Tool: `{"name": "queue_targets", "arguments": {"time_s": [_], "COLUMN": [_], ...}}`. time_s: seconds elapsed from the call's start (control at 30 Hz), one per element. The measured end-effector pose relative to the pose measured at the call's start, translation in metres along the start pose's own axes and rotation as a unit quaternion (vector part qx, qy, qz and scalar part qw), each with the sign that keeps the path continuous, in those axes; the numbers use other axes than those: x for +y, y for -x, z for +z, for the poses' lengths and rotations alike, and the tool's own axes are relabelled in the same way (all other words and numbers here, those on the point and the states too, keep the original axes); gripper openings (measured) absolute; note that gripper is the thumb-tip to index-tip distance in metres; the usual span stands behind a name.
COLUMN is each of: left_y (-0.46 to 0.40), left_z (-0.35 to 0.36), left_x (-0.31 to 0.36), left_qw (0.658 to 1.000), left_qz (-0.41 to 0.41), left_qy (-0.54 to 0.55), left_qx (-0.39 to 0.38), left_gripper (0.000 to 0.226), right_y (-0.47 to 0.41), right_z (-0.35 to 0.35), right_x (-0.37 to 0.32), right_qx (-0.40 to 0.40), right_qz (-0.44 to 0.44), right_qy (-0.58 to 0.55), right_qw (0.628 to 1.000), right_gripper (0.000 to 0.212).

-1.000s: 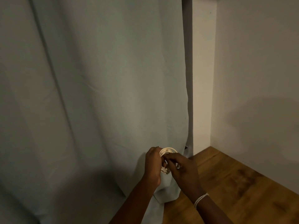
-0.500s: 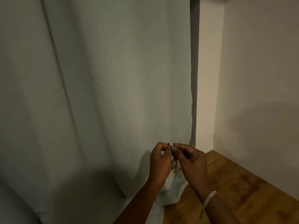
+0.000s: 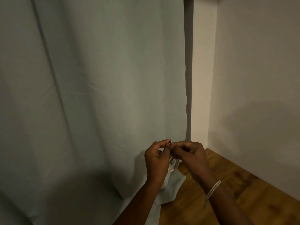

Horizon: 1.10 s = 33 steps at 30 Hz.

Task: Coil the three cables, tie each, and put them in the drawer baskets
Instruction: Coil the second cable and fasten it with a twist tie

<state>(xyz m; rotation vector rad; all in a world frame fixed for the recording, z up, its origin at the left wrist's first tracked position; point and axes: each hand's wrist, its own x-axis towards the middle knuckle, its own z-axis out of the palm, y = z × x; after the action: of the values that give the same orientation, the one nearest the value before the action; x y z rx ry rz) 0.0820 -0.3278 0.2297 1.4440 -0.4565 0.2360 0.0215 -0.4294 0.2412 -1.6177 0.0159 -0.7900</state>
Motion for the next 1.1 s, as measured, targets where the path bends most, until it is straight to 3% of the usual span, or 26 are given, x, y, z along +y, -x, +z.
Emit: {"name": "queue_targets", "arguments": {"time_s": [0.23, 1.1], "left_y": [0.0034, 0.0037], "left_z": [0.0039, 0.0077], "left_x": [0.0029, 0.0019], "left_qw": [0.998, 0.996], "left_qz": [0.062, 0.084], "left_qy": [-0.021, -0.017], "left_qx": [-0.017, -0.026], "left_gripper": [0.016, 0.019], "right_y": [0.0012, 0.0065], "right_z": [-0.0034, -0.003], "right_x": [-0.0008, -0.0054], "right_qx": [0.037, 0.067], "right_qz": [0.007, -0.027], "right_qy": [0.002, 0.028], "right_qw": [0.999, 0.997], "right_gripper": [0.012, 0.013]}}
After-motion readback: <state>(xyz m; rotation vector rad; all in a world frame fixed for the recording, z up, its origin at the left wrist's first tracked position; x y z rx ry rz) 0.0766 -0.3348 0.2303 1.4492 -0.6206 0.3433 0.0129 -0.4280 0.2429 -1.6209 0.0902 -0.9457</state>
